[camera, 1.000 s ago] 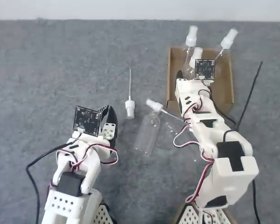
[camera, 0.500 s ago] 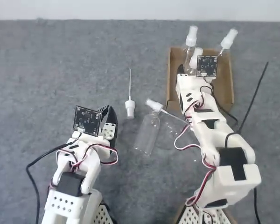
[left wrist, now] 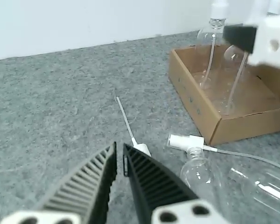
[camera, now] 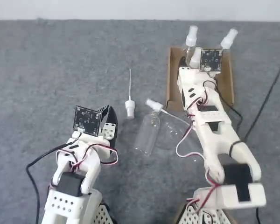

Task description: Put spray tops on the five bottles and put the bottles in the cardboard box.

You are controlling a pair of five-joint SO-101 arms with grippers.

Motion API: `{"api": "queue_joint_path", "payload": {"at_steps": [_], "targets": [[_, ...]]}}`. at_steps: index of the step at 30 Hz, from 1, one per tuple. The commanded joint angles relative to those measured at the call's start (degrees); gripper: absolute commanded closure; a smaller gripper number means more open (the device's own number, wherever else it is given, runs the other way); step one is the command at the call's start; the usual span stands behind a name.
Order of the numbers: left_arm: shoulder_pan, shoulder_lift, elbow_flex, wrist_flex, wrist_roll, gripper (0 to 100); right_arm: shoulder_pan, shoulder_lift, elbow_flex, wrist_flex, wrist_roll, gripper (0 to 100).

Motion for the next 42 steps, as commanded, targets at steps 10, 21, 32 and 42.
{"api": "queue_joint_path", "payload": {"at_steps": [10, 21, 32, 42], "targets": [[-0.09, -1.14, -0.48, -1.76, -0.26, 99, -0.40, -37.58, -0.35, 38.02, 0.44, 79.0], [-0.26, -1.05, -0.48, -1.67, 0.00, 99, -4.18, -57.89, 9.76, 62.81, 9.76, 79.0], [-0.26, -1.05, 0.57, -2.81, -0.18, 99, -16.04, -28.35, 5.89, 74.51, 16.18, 78.5], [-0.26, -1.05, 0.66, -2.81, -0.26, 99, -15.60, -16.57, 6.07, 71.87, 16.97, 78.5]]}}
